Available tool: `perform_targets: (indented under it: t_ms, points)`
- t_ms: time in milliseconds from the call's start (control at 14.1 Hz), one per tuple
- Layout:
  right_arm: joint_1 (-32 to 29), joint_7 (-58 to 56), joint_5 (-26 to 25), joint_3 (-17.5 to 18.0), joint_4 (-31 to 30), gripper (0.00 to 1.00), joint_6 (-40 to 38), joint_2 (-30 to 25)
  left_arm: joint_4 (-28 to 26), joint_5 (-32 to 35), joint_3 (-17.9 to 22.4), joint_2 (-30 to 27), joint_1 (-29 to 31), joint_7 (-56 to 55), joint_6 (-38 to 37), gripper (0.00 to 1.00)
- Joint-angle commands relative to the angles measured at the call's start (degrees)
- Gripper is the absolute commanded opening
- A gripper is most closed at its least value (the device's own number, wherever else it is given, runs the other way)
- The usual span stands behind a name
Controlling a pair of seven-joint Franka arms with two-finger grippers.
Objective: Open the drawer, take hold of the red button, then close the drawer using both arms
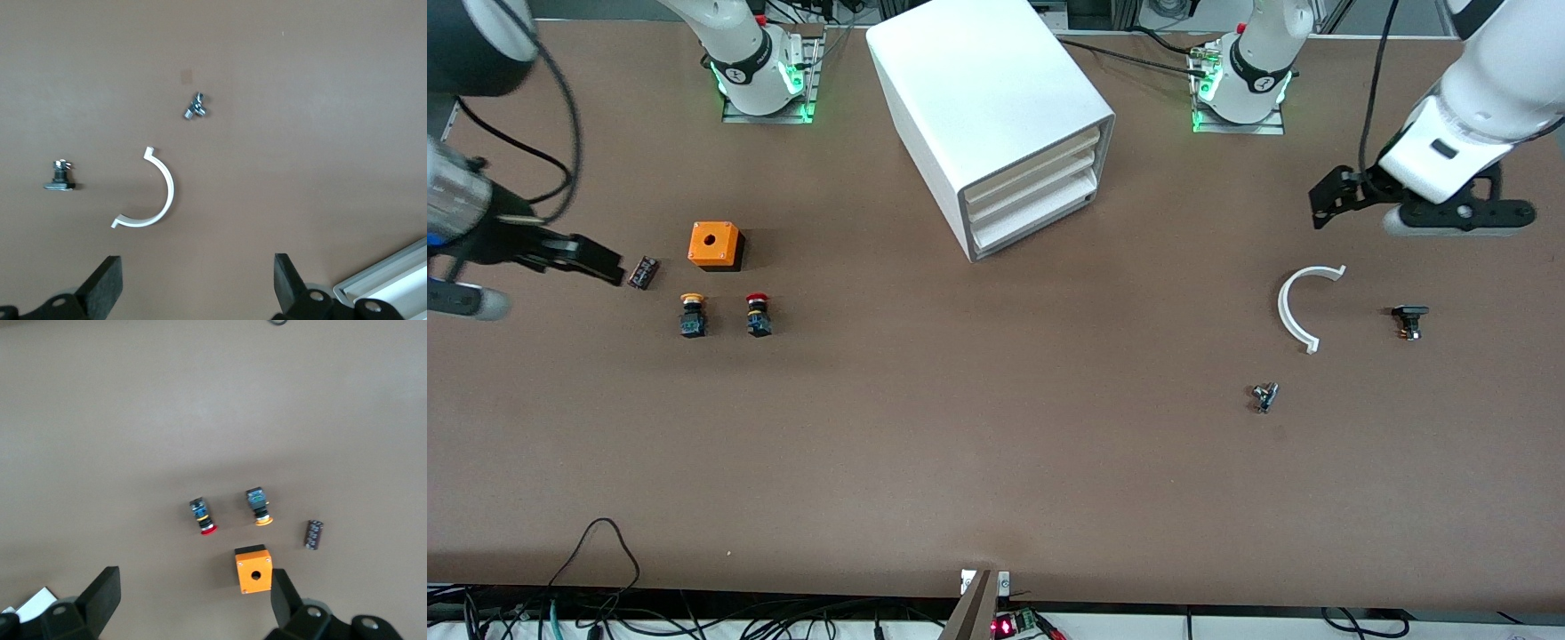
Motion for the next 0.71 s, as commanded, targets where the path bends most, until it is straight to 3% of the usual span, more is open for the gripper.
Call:
perform_targets:
  t_ms: [0,283,637]
  points:
    - [-3.5,-3.1,-0.6,1.5,0.0,1.0,-1.1,-1.9,4.7,1.0,0.9,-0.2,1.6,1.5,-4.7,1.0]
    - [-7.0,-11.9,-0.5,-0.1,-2.5,1.0,0.1,-3.0,5.3,1.0,-0.1,-0.2,1.0,1.3,-6.0,1.0]
    - [-6.8,-11.2,-1.1,0.6,-4.2,1.0,-3.5,-5.2,6.0,1.0,0.0,0.8,0.9,1.8,-8.1,1.0]
